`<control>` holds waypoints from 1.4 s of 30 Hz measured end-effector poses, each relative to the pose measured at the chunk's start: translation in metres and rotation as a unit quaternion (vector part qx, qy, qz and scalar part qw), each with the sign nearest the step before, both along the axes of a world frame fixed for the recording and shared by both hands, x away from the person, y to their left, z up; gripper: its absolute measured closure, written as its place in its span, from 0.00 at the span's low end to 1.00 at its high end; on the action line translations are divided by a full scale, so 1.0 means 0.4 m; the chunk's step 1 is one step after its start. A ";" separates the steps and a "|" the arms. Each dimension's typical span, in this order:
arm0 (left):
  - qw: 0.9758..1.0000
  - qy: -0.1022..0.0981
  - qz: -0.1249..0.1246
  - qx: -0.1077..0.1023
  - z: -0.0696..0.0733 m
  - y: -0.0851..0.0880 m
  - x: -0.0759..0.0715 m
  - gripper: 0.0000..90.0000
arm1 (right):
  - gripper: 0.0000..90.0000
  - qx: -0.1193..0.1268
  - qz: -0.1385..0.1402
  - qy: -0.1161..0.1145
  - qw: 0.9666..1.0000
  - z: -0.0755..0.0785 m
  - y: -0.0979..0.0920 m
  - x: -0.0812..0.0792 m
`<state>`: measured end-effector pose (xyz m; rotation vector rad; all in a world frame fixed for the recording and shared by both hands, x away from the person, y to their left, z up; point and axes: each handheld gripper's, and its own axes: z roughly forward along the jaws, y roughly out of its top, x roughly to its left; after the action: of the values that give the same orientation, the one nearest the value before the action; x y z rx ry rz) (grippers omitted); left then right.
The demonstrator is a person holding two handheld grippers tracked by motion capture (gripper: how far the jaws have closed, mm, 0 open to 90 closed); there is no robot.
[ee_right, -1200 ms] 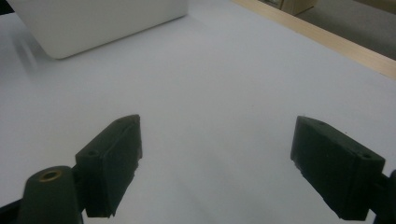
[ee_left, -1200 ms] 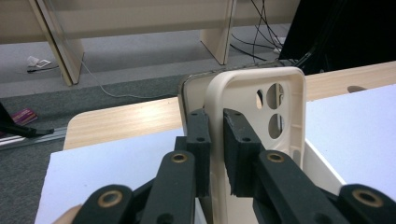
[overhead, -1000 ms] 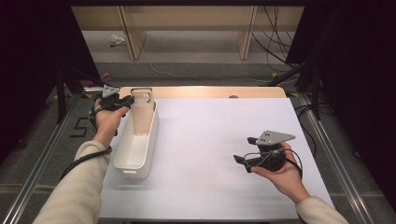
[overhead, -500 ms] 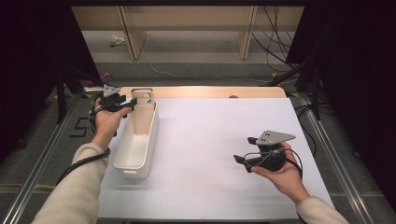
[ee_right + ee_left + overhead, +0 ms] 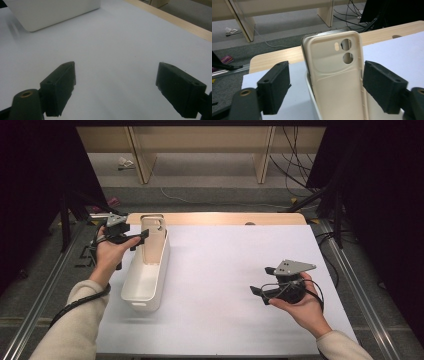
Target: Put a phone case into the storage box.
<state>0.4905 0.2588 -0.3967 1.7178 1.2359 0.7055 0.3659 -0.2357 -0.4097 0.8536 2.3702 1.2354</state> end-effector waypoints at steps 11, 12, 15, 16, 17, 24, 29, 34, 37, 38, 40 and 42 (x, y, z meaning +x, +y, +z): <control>0.999 -0.012 -0.031 0.006 0.026 -0.017 -0.038 0.16 | 0.19 0.000 0.001 0.001 1.000 -0.001 0.002 0.000; 0.999 -0.014 -0.034 0.008 0.028 -0.019 -0.041 0.15 | 0.19 0.000 0.001 0.001 1.000 -0.001 0.001 0.000; 0.999 -0.017 -0.043 0.009 0.032 -0.024 -0.054 0.13 | 0.19 0.000 0.000 0.001 1.000 -0.001 0.000 0.000; 0.999 -0.018 -0.044 0.010 0.033 -0.025 -0.057 0.12 | 0.19 0.000 0.000 0.001 1.000 -0.001 0.000 0.001; 0.999 -0.017 -0.047 0.011 0.033 -0.026 -0.061 0.11 | 0.19 0.001 0.000 0.001 1.000 -0.001 0.000 0.001; 0.999 -0.015 -0.051 0.012 0.026 -0.025 -0.087 0.04 | 0.19 0.000 0.000 0.001 1.000 -0.001 0.000 0.000; 0.998 -0.012 -0.058 0.011 0.014 -0.027 -0.106 0.01 | 0.19 0.001 0.000 0.001 1.000 -0.001 -0.001 0.001; 0.998 -0.009 -0.069 0.009 0.006 -0.035 -0.126 0.00 | 0.19 0.001 -0.001 0.002 1.000 -0.002 -0.001 0.001; 0.997 -0.011 -0.078 0.010 0.006 -0.040 -0.140 0.00 | 0.19 0.002 -0.002 0.001 1.000 -0.001 -0.002 0.001; 0.997 -0.011 -0.082 0.009 0.006 -0.042 -0.145 0.00 | 0.19 0.002 -0.002 0.001 1.000 -0.001 -0.002 0.001; 0.996 -0.014 -0.087 0.007 0.008 -0.046 -0.154 0.00 | 0.19 0.001 -0.001 0.002 1.000 -0.002 -0.001 0.001; 0.996 -0.018 -0.091 0.006 0.010 -0.049 -0.164 0.00 | 0.19 0.001 -0.001 0.002 1.000 -0.001 -0.001 0.001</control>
<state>0.4249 0.2390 -0.3928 1.7937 1.0363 0.6323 0.3661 -0.2360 -0.4101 0.8587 2.3706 1.2373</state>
